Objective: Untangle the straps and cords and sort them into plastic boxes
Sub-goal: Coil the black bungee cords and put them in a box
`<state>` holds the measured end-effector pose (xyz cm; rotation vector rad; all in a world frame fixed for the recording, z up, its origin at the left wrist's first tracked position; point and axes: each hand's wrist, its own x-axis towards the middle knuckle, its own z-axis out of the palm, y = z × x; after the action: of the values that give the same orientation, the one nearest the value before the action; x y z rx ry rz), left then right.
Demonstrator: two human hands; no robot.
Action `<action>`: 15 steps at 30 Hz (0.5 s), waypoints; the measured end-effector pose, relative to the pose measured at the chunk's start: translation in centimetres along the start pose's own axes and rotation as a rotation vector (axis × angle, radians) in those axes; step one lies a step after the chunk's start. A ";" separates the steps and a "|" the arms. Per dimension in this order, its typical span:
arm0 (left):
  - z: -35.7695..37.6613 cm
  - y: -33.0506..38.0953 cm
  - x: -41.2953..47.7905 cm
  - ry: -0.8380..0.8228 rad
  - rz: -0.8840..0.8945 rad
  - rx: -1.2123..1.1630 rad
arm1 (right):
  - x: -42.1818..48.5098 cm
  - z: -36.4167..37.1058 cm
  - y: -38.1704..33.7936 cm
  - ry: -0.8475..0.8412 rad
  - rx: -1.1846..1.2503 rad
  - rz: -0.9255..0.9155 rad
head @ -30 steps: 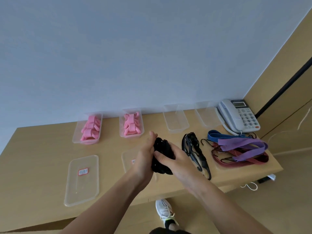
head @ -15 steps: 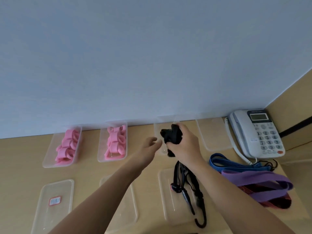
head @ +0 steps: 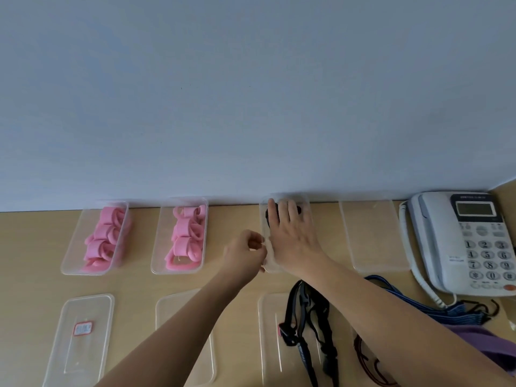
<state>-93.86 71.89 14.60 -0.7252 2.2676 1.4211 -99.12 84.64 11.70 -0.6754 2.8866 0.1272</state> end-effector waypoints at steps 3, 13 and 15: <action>-0.1 -0.2 0.2 -0.004 0.001 -0.010 | -0.9 0.5 0.7 -0.050 0.009 -0.016; -0.3 -0.7 0.3 -0.010 0.016 -0.014 | -0.3 -1.2 1.4 0.078 0.115 0.133; -0.3 -0.6 0.3 -0.015 0.031 0.008 | 0.0 -1.6 1.1 0.078 0.190 0.157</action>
<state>-93.75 71.32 14.17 -0.6777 2.2812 1.4261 -99.90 85.43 13.31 -0.4292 2.9735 -0.1560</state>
